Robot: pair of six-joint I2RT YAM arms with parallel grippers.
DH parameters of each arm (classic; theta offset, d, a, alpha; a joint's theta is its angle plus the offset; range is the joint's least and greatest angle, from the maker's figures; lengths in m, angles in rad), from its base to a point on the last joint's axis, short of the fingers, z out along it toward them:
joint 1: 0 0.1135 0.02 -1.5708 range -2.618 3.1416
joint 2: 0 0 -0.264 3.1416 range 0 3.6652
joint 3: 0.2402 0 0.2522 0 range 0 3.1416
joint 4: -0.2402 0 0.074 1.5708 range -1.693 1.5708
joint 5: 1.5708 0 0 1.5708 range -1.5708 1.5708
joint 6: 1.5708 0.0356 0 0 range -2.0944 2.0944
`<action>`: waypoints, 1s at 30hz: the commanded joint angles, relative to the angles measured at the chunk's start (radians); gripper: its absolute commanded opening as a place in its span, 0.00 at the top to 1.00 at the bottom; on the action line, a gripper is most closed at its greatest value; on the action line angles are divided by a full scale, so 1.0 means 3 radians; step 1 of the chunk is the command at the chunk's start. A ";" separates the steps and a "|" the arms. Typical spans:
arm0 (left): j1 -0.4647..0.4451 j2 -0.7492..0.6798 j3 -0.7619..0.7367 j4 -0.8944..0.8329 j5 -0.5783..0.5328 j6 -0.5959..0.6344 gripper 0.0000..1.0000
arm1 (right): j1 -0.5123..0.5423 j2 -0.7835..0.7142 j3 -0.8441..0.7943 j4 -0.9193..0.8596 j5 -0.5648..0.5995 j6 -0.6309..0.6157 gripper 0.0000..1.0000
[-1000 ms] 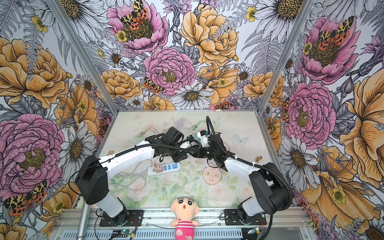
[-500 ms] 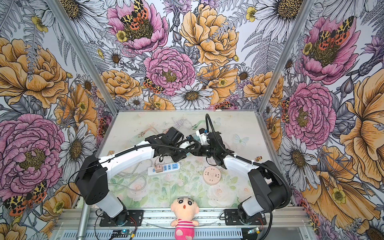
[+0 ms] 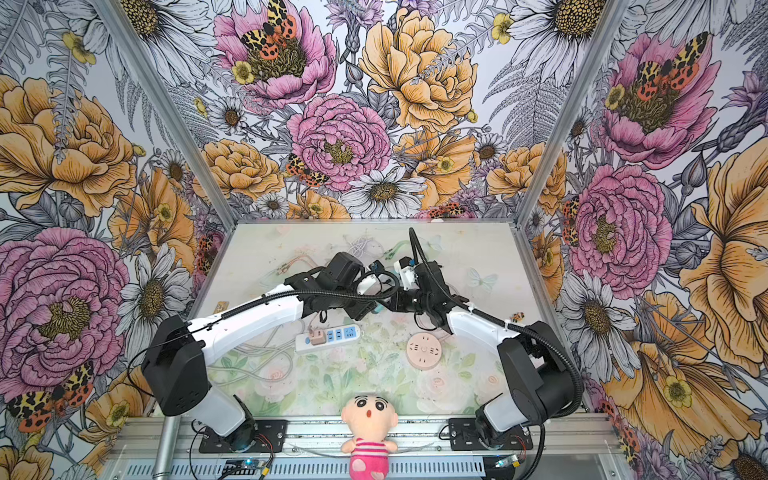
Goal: Insert the plug
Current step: 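Raise the open left gripper while the right gripper carries the charger over the strip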
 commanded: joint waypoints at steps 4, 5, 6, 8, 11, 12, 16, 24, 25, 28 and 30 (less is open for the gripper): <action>0.0097 -0.0527 -0.0268 0.0153 -0.0541 -0.0412 0.30 | -0.0007 -0.0129 0.0245 -0.0373 0.0254 -0.0284 0.99; 0.0125 -0.0586 -0.0274 0.0124 -0.0698 -0.0507 0.30 | -0.0007 -0.0123 0.0291 -0.0421 0.0293 -0.0292 0.99; 0.0164 -0.0631 -0.0275 0.0089 -0.0780 -0.0607 0.30 | -0.0003 -0.0119 0.0323 -0.0448 0.0315 -0.0299 0.99; 0.0274 -0.0759 -0.0277 0.0052 -0.0864 -0.0814 0.30 | 0.0026 -0.0119 0.0401 -0.0505 0.0380 -0.0341 0.99; 0.0457 -0.0961 -0.0296 0.0048 -0.0812 -0.1067 0.29 | 0.0145 -0.0130 0.0574 -0.0717 0.0584 -0.0524 0.99; 0.0504 -0.1010 -0.0296 0.0041 -0.0812 -0.1122 0.28 | 0.0198 -0.0125 0.0639 -0.0808 0.0654 -0.0594 0.99; 0.0716 -0.1213 -0.0354 0.0021 -0.0756 -0.1296 0.28 | 0.0348 -0.0073 0.0830 -0.0960 0.0709 -0.0854 0.98; 0.1104 -0.1455 -0.0483 0.0000 -0.0602 -0.1434 0.27 | 0.0512 0.0053 0.1255 -0.1399 0.0695 -0.1592 1.00; 0.1139 -0.1477 -0.0498 0.0001 -0.0602 -0.1437 0.27 | 0.0553 0.0070 0.1313 -0.1469 0.0717 -0.1724 1.00; 0.1190 -0.1522 -0.0520 0.0009 -0.0485 -0.1402 0.27 | 0.0686 0.0081 0.1377 -0.1532 0.0784 -0.2132 1.00; 0.1201 -0.1531 -0.0535 0.0009 -0.0479 -0.1385 0.27 | 0.0760 0.0090 0.1401 -0.1542 0.0796 -0.2338 1.00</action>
